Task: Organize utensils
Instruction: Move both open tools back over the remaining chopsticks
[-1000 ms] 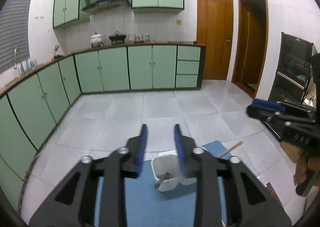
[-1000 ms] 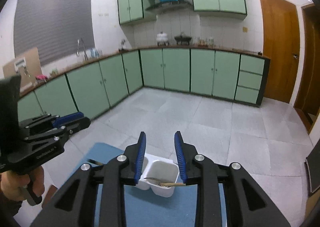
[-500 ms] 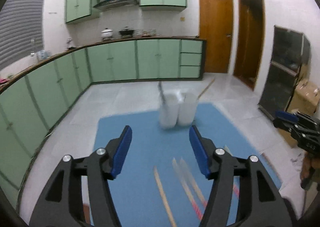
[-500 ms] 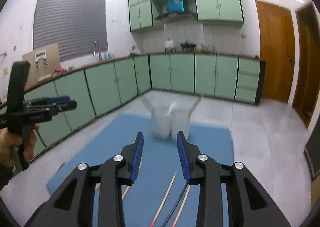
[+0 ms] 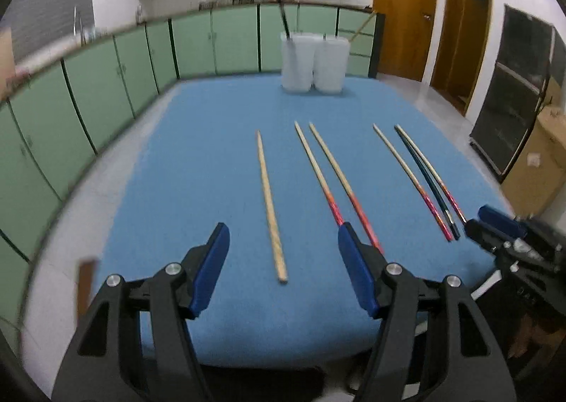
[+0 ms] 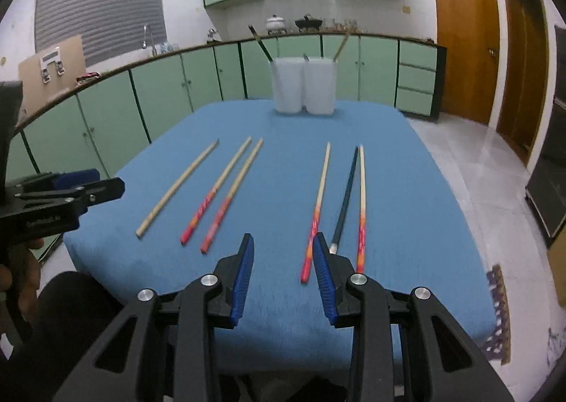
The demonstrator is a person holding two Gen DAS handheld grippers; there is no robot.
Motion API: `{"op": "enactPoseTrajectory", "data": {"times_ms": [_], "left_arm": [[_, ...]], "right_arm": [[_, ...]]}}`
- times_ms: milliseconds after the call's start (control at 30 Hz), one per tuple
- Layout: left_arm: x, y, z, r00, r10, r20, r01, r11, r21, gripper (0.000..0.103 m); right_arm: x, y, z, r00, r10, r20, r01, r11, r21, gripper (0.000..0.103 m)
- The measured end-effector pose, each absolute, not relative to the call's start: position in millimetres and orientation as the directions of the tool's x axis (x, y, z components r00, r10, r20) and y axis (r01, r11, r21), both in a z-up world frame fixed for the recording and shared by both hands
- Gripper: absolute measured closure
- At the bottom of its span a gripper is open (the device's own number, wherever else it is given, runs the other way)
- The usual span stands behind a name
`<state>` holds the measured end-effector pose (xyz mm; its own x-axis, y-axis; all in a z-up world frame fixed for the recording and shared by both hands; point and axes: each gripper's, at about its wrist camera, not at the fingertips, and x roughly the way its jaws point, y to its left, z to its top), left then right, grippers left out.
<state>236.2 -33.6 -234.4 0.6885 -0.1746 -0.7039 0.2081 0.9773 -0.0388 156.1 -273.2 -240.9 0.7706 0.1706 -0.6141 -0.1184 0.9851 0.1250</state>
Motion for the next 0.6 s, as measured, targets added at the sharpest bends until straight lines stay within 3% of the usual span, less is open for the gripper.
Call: {"op": "enactPoseTrajectory", "data": {"times_ms": [467,600], "left_arm": [[243.1,-45.3,-280.2,0.615,-0.161,-0.772,0.188,0.981,-0.055,0.064],[245.4,-45.2,-284.2,0.616,-0.165,-0.770,0.189,0.980,-0.059,0.064]], "right_arm": [[169.2,-274.6,-275.7,0.714,0.157,-0.682,-0.087,0.987,0.137,0.075],[173.3,-271.2,-278.2,0.711,0.146,-0.688,-0.084,0.989,0.123,0.079]]}}
